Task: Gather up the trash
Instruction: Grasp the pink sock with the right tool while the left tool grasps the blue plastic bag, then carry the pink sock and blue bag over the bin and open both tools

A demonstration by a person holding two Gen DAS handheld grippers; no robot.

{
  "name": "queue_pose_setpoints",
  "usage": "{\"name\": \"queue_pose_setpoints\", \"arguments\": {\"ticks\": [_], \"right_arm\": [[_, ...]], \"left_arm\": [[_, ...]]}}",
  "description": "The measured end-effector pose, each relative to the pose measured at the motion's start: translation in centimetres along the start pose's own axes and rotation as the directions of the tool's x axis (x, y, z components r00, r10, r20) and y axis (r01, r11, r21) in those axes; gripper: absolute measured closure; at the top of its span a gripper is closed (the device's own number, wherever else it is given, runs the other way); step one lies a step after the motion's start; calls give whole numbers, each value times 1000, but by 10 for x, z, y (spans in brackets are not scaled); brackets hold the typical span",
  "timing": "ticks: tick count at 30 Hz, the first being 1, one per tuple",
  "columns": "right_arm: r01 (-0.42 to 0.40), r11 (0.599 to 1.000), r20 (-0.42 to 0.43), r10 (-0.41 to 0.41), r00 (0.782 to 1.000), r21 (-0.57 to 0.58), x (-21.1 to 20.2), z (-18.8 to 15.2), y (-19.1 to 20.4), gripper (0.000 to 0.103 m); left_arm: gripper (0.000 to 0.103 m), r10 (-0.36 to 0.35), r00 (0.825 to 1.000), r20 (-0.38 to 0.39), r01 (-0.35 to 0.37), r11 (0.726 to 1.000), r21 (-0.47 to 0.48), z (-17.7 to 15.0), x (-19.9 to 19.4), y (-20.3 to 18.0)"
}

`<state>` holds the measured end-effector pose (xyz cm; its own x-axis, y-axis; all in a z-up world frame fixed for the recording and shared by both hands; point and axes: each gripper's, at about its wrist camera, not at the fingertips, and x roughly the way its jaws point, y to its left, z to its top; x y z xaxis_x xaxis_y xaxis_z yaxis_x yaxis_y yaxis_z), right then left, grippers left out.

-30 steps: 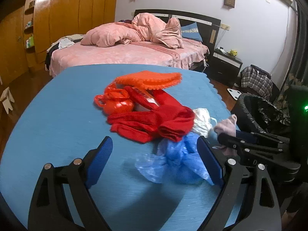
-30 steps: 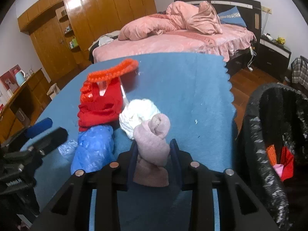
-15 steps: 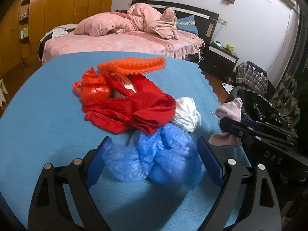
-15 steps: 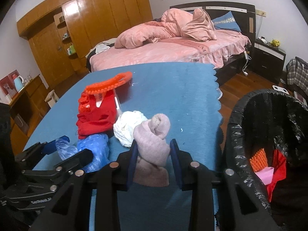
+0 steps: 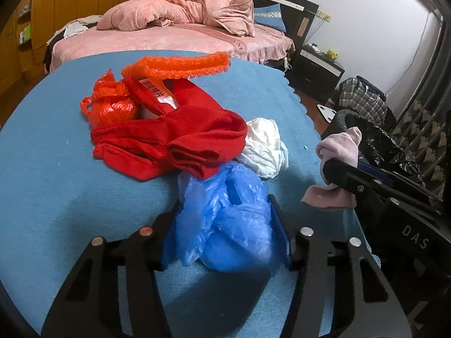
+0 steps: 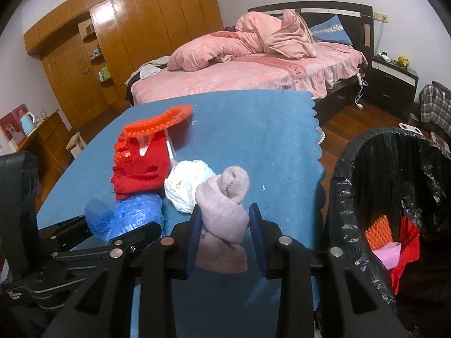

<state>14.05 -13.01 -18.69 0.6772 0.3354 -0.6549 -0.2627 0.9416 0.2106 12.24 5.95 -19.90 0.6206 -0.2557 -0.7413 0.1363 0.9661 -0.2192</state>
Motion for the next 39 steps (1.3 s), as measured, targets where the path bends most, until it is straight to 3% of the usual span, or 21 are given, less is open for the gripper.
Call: {"name": "queue_pose_setpoints", "arguments": {"ticks": [9, 19, 30, 39], "right_arm": [[-18, 1000, 18, 18, 1000, -4, -13, -1, 5, 70], [-5, 999, 94, 1, 996, 42, -49, 12, -13, 70], [36, 996, 192, -51, 980, 77, -100, 25, -40, 70], [97, 988, 243, -123, 962, 116, -131, 28, -73, 70]], "left_arm": [[53, -48, 997, 64, 46, 999, 30, 4, -28, -11], [53, -102, 984, 144, 93, 993, 66, 16, -62, -28], [53, -168, 962, 214, 143, 982, 126, 32, -89, -61], [53, -229, 947, 224, 190, 965, 183, 39, -91, -89]]}}
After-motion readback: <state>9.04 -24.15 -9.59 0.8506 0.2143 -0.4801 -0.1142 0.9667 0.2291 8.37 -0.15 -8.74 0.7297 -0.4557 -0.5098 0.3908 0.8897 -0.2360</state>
